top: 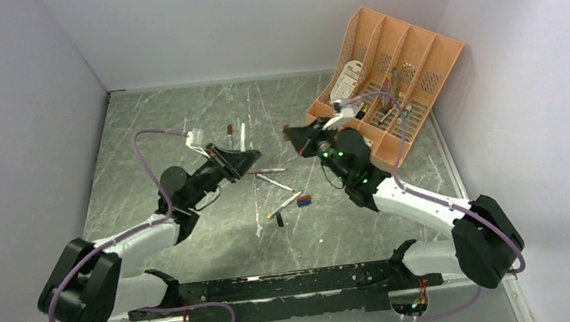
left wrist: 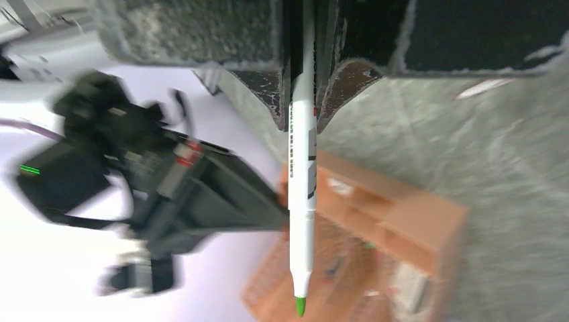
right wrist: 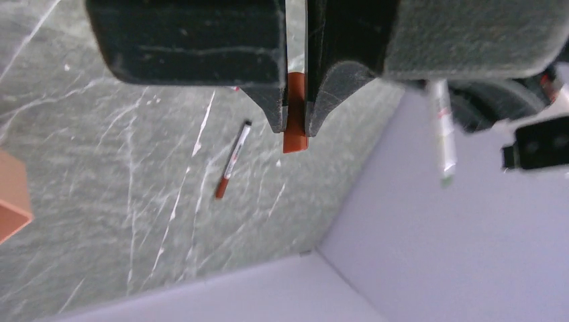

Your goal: Insert the pens into the pen caps

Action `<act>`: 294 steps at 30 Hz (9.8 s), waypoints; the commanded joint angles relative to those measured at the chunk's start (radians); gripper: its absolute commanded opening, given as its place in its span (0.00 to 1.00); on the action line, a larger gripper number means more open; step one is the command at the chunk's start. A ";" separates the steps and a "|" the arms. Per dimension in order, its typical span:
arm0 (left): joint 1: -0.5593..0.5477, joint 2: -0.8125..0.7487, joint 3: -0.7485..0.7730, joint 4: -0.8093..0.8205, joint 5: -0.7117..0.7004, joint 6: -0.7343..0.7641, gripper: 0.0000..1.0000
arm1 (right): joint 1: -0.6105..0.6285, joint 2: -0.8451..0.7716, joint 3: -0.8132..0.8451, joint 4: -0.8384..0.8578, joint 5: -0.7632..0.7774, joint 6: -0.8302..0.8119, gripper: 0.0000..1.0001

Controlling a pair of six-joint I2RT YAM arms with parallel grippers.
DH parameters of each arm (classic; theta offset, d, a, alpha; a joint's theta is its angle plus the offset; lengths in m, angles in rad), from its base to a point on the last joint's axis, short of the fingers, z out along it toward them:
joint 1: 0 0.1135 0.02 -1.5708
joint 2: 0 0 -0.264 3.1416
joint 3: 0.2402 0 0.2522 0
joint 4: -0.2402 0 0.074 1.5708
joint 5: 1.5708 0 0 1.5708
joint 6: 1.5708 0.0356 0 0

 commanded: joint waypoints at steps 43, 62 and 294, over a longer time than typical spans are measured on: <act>-0.216 0.308 0.098 0.630 0.140 -0.129 0.07 | -0.117 0.075 -0.089 0.742 -0.333 0.217 0.00; -0.219 0.323 0.125 0.615 0.143 -0.129 0.07 | -0.118 0.048 -0.114 0.674 -0.359 0.186 0.00; 0.005 0.670 0.859 -1.183 -0.631 0.401 0.30 | -0.153 -0.220 -0.066 -0.273 -0.463 -0.134 0.59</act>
